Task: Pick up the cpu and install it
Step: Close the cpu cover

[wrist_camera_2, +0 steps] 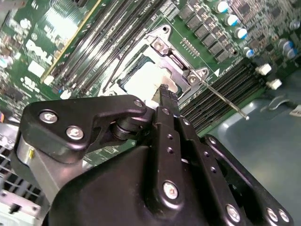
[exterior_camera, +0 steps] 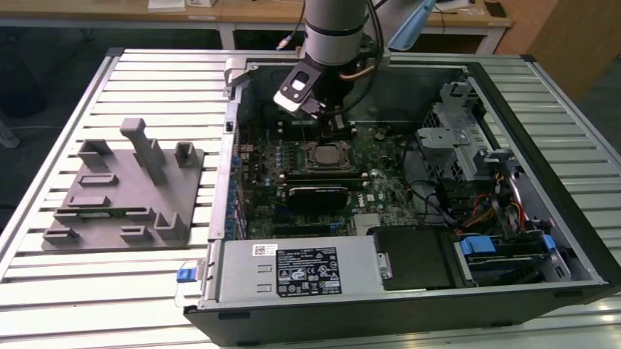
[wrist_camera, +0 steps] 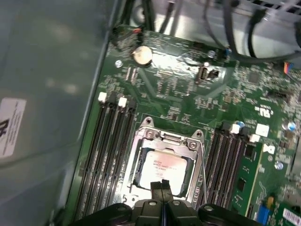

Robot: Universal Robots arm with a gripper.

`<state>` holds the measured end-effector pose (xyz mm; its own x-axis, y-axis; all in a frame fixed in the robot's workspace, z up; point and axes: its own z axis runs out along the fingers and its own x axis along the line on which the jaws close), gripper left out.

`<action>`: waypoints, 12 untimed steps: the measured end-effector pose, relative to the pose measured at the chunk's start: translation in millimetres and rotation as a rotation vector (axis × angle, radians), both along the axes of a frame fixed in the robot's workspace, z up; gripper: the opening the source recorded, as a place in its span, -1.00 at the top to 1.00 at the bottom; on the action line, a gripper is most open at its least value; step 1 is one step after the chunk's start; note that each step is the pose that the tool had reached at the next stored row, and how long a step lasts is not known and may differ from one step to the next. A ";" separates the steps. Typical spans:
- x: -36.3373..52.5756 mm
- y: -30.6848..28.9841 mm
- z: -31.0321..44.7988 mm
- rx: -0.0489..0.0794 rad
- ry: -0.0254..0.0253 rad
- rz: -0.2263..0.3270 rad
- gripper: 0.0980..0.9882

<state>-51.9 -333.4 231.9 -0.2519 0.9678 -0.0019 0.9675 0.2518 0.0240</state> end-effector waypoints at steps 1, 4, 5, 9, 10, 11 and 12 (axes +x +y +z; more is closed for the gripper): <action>0.0 0.0 -0.2 0.000 0.0000 0.018 0.98; 0.0 0.0 -0.9 -0.001 -0.0001 0.073 0.98; 0.0 0.0 -1.2 -0.001 -0.0001 0.091 0.98; 0.0 0.0 -2.2 -0.001 0.0000 0.165 0.98; 0.0 0.0 -2.4 -0.001 -0.0001 0.181 0.98; 0.0 0.0 -2.7 -0.001 -0.0001 0.200 0.98; 0.0 0.0 -2.9 -0.001 0.0000 0.219 0.98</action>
<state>-51.9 -333.5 229.0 -0.4562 0.8899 -0.0033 0.8896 0.4562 0.0235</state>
